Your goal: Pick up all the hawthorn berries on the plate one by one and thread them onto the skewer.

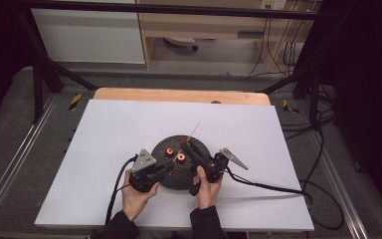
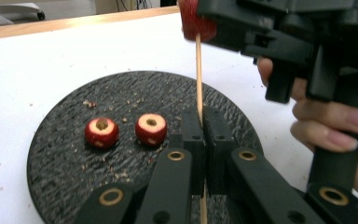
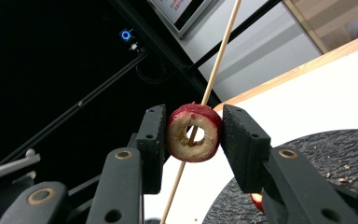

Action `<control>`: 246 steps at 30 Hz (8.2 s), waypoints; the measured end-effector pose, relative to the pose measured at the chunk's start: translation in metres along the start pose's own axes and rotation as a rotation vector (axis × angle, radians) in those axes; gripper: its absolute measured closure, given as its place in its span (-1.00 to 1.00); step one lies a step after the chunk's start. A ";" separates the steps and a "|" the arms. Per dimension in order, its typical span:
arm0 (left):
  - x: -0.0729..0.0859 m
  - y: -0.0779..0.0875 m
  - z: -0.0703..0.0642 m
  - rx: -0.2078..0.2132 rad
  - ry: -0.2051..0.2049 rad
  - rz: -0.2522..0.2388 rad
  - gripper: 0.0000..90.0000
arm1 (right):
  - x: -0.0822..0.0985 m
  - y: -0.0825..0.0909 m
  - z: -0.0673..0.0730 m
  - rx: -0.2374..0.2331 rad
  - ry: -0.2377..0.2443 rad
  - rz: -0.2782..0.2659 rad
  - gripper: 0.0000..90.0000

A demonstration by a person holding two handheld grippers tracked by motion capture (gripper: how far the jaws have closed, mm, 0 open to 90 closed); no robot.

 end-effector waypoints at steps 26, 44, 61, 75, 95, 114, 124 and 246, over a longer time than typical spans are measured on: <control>-0.007 -0.008 0.000 0.011 -0.005 0.002 0.96 | 0.005 0.006 0.004 -0.001 0.042 0.087 0.24; 0.022 0.033 0.042 -0.023 -0.050 0.040 0.96 | 0.001 0.018 -0.011 0.139 0.237 0.441 -0.76; 0.059 0.061 0.077 -0.049 -0.036 0.103 0.96 | 0.003 0.025 -0.030 0.212 0.320 0.743 -0.88; 0.068 0.065 0.081 -0.040 -0.043 0.114 0.96 | -0.004 -0.003 -0.029 0.229 0.385 0.970 -0.87; 0.068 0.065 0.083 -0.037 -0.032 0.116 0.96 | 0.005 -0.056 -0.041 0.235 0.415 1.210 -0.36; 0.069 0.063 0.082 -0.032 -0.034 0.125 0.96 | 0.012 -0.061 -0.052 0.201 0.353 1.288 0.24; 0.069 0.062 0.082 -0.029 -0.037 0.127 0.96 | 0.013 -0.061 -0.054 0.202 0.347 1.301 0.34; 0.042 0.035 0.008 0.022 -0.028 0.008 0.96 | -0.045 -0.005 -0.004 0.044 0.001 -0.061 0.37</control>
Point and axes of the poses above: each handheld gripper's, and its own axes: y roughly backward along the jaws, x roughly out of its underside, z roughly to its left, the point moved 5 cm from there along -y, roughly forward along the jaws, and after that the axes turned 12 degrees about -x, right-handed, at the moved point
